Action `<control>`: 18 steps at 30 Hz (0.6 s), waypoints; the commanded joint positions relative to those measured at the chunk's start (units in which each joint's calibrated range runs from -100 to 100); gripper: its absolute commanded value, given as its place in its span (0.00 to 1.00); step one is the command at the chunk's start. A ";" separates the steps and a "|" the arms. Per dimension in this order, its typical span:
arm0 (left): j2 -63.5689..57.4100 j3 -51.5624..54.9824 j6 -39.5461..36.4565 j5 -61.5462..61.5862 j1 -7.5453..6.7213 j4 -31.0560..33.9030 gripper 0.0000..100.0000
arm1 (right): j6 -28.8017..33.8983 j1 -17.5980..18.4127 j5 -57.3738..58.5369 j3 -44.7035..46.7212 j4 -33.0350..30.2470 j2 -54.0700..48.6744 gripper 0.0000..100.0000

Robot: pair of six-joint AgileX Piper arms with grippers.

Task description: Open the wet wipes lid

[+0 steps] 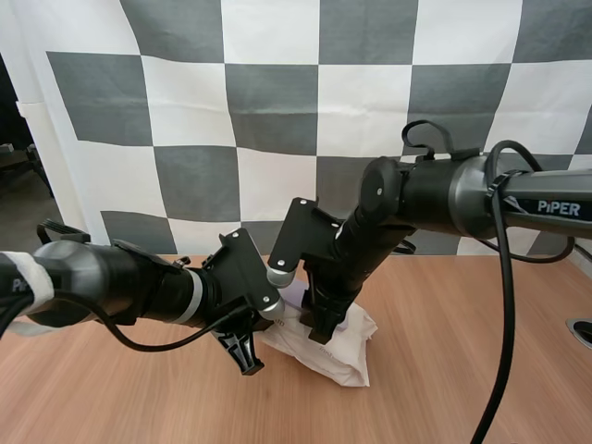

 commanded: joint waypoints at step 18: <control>0.05 0.00 -1.13 0.05 -0.03 0.39 0.00 | 0.39 -0.01 1.34 0.05 -2.50 0.01 0.00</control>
